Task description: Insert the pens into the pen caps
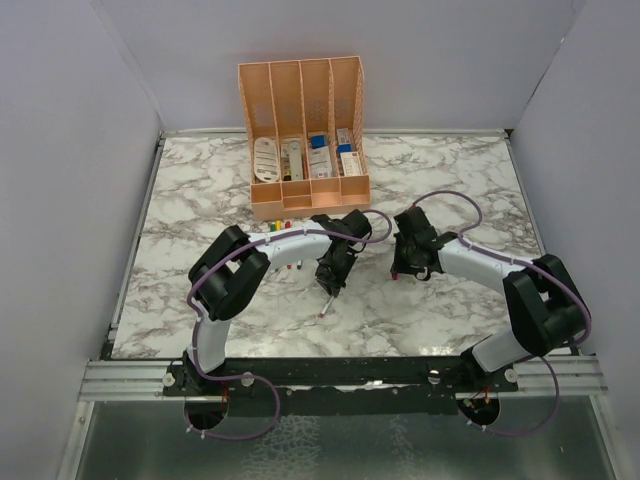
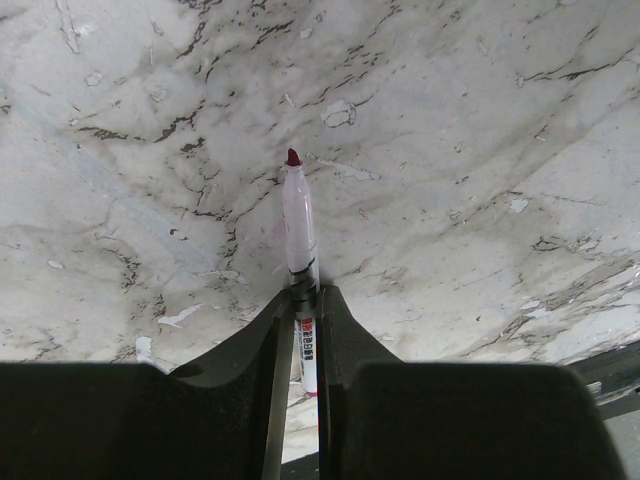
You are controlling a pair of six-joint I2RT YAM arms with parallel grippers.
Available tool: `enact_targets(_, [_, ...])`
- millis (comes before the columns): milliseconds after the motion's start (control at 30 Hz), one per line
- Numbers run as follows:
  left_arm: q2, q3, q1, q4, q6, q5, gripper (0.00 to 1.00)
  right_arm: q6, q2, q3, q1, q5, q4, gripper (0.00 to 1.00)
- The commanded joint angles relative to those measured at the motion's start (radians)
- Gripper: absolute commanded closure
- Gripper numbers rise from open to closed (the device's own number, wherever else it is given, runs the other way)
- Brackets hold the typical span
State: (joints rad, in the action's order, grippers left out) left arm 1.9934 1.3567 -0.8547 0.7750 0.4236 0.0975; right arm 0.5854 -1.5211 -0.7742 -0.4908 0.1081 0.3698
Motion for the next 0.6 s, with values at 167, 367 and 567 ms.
enact_targets(167, [0.059,-0.047,0.020,-0.038,-0.045,-0.139,1.00,0.039,0.100,-0.071,-0.012,0.146,0.103,0.99])
enact_targets(367, [0.007,0.080,0.019,0.077,-0.057,-0.162,1.00,0.079,0.188,-0.106,-0.012,0.252,0.127,0.99])
enact_targets(567, [-0.044,0.192,0.020,0.163,-0.070,-0.185,1.00,0.086,0.286,-0.104,-0.008,0.375,0.130,0.99])
